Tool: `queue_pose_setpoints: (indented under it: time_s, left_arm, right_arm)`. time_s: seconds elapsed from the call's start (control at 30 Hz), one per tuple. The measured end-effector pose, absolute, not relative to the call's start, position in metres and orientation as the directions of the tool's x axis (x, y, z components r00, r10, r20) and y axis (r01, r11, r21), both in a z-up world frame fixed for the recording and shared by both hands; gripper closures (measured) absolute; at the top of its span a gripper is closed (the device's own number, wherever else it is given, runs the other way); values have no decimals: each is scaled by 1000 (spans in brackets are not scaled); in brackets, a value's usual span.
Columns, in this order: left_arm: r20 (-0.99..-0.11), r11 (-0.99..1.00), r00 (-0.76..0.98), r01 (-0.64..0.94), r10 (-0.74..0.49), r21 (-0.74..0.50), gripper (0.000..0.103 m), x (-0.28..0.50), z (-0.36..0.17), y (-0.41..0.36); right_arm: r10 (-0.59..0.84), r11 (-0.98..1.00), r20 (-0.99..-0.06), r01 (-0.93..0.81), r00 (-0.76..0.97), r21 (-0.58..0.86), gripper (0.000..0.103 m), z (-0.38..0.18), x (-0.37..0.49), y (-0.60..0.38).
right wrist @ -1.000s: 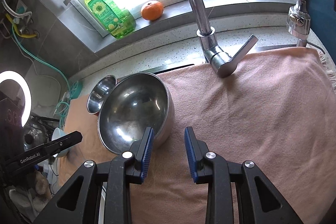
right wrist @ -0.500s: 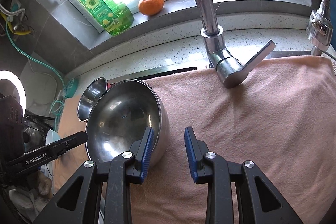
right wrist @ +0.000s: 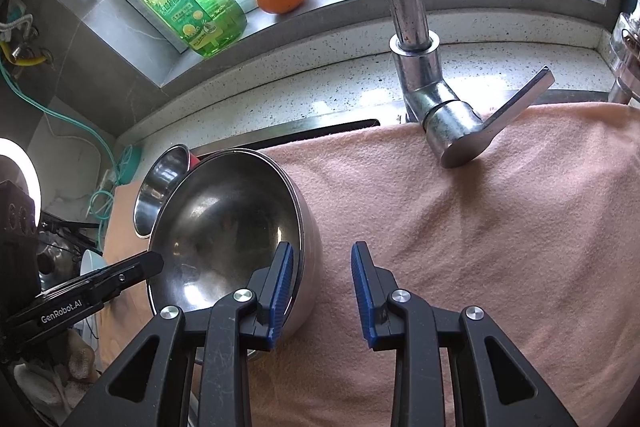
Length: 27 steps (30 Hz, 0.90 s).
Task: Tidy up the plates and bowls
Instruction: 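Close both grippers on the large steel bowl rim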
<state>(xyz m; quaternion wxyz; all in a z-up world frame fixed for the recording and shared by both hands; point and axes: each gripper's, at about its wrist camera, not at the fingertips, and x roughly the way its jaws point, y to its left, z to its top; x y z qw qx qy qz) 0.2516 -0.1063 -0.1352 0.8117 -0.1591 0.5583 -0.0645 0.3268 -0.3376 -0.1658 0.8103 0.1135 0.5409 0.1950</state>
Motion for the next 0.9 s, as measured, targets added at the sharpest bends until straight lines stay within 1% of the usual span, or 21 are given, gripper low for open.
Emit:
queue_pose_setpoints:
  time_s: [0.03, 0.07, 0.1, 0.2, 0.63, 0.9]
  left_arm:
    - [-886, 941, 367, -71, -283, -330, 91, 252, -135, -106]
    - [-886, 941, 366, -70, -283, -330, 91, 252, -135, -106]
    - [-886, 942, 366, -68, -284, -330, 91, 252, -135, -107]
    - [-886, 942, 366, -61, -286, -329, 91, 251, -135, -107]
    - [-886, 941, 362, -56, -291, -333, 91, 250, -135, -108]
    - [-880, 935, 353, -41, -317, -353, 91, 241, -132, -110]
  right_arm:
    - [440, 898, -833, -195, 336, 396, 78, -166, 327, -337]
    - [442, 896, -833, -198, 333, 397, 82, -166, 327, -336]
    - [443, 896, -834, -201, 330, 396, 84, -166, 327, -335]
    - [446, 894, -833, -209, 326, 397, 87, -167, 326, -331]
    - [412, 909, -846, -225, 340, 352, 89, -163, 322, -324]
    - [400, 914, -845, -215, 355, 343, 88, -156, 314, -328]
